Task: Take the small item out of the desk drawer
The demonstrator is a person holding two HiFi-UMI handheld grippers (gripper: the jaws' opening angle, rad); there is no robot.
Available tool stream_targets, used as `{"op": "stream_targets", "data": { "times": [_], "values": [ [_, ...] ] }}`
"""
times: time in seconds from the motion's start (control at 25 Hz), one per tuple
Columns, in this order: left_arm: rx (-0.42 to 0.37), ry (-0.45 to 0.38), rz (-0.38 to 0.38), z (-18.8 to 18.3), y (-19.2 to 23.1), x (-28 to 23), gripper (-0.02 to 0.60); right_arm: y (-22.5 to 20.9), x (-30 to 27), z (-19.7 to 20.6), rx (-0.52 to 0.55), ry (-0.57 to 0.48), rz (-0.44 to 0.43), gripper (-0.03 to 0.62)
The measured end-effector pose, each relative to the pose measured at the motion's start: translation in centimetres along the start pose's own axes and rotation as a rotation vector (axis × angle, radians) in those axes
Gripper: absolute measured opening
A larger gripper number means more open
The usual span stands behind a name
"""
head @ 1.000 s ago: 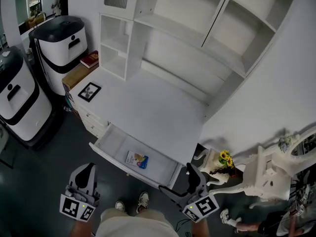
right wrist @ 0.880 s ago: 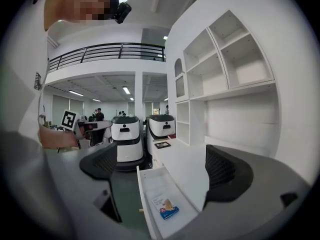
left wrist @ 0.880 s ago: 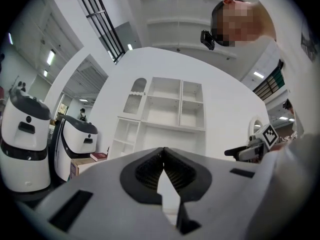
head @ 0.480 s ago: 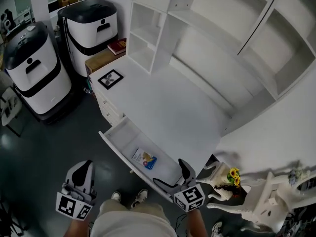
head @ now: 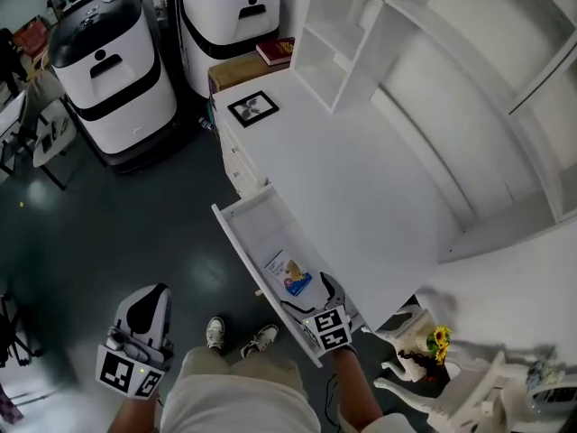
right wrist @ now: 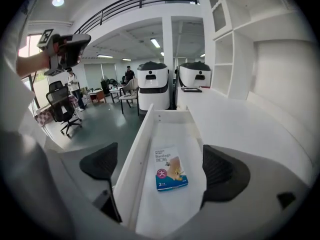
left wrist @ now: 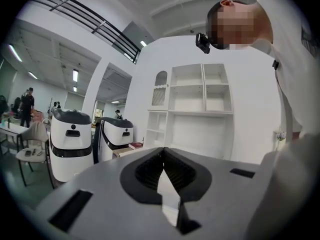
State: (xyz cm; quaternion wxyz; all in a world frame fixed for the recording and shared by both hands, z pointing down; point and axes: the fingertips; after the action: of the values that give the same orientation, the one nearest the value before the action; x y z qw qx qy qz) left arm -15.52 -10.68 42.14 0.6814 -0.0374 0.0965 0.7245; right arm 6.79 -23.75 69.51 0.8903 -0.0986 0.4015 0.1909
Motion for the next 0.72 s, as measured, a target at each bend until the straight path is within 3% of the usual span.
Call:
{"op": "stream_targets", "data": {
  "times": [0.2,0.72],
  "values": [
    [0.005,0.031,-0.095,1.1,1.2,2.6,0.015,0.4,-4.8,2.1,0.045,0.082,-0.063,0.538],
    [0.041,0.077,-0.234,2.8,1.6,6.2,0.015,-1.5,-12.6,5.4,0.097,0.246,-0.062,0.538]
  ]
}}
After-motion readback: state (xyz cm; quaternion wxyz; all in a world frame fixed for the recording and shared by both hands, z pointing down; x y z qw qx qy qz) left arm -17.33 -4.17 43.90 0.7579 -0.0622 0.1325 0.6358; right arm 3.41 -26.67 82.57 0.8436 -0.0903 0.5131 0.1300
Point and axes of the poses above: the fingertips, and each gripper's own axes: x backward along the fingers, y to its left, z out of its underside, and after that the axes turned 7 degrees about y, right-handed
